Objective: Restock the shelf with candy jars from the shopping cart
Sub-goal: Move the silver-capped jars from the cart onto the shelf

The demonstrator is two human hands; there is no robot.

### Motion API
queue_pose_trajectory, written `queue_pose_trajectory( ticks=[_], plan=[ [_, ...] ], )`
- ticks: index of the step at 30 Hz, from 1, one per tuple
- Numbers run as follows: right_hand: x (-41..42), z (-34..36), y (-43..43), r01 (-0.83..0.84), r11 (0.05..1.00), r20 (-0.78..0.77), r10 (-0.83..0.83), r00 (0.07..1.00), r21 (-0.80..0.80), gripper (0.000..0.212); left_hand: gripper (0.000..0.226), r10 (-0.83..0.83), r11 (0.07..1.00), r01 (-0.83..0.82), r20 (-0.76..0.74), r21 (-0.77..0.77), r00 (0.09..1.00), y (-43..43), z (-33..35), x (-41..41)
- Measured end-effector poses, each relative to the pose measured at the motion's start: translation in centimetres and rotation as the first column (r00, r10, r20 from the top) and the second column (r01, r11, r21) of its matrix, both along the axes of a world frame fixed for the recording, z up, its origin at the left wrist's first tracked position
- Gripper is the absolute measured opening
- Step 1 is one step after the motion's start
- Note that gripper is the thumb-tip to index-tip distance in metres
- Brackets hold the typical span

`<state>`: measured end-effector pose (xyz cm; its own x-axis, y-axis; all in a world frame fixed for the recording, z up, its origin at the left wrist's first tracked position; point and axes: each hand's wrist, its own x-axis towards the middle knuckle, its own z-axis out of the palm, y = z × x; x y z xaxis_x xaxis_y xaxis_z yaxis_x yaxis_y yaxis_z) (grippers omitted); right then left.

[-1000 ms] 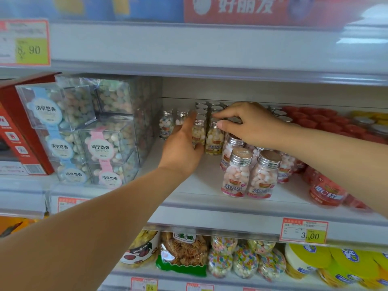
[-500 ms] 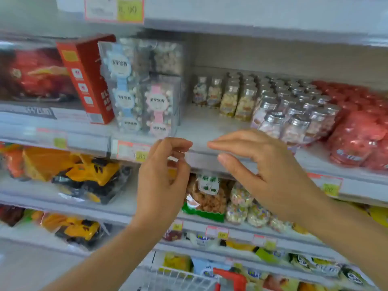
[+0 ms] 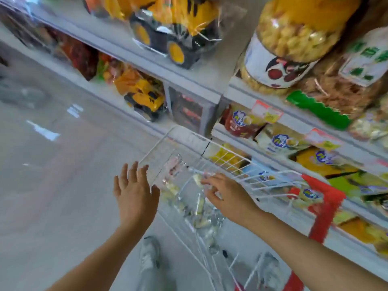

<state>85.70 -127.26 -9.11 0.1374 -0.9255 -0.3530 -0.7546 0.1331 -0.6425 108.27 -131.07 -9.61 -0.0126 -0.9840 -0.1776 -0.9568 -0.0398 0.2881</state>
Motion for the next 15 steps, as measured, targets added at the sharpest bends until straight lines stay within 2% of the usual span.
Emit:
queue_pose_trajectory(
  ticks=[3,6,9,12,15],
  plan=[
    [3.2,-5.0,-1.4,-0.077,0.988,-0.043,0.084,0.996,0.135,0.038,0.07,0.069,0.994,-0.072,0.037,0.081,0.997,0.5,-3.2,2.1],
    [6.1,-9.2,-3.0,-0.089,0.962,-0.038,0.102,0.994,0.259,0.044,0.074,0.069,0.99,-0.057,-0.1,0.127,0.993,1.2,-5.7,2.9],
    [8.0,-13.2,-4.1,-0.092,0.924,-0.043,0.117,0.992,0.371,0.049,0.071,0.078,0.995,-0.062,-0.241,0.073,0.967,2.3,-7.8,3.1],
    [8.9,-16.6,-5.2,-0.117,0.891,-0.077,0.167,0.983,0.438,0.057,0.071,0.069,0.996,-0.082,-0.298,-0.033,0.952,3.0,-9.4,3.6],
    [9.6,-19.6,-6.5,-0.018,0.864,-0.042,0.046,0.998,0.503,0.062,0.07,0.027,0.992,-0.068,-0.342,-0.109,0.939,3.4,-10.5,3.9]
  ],
)
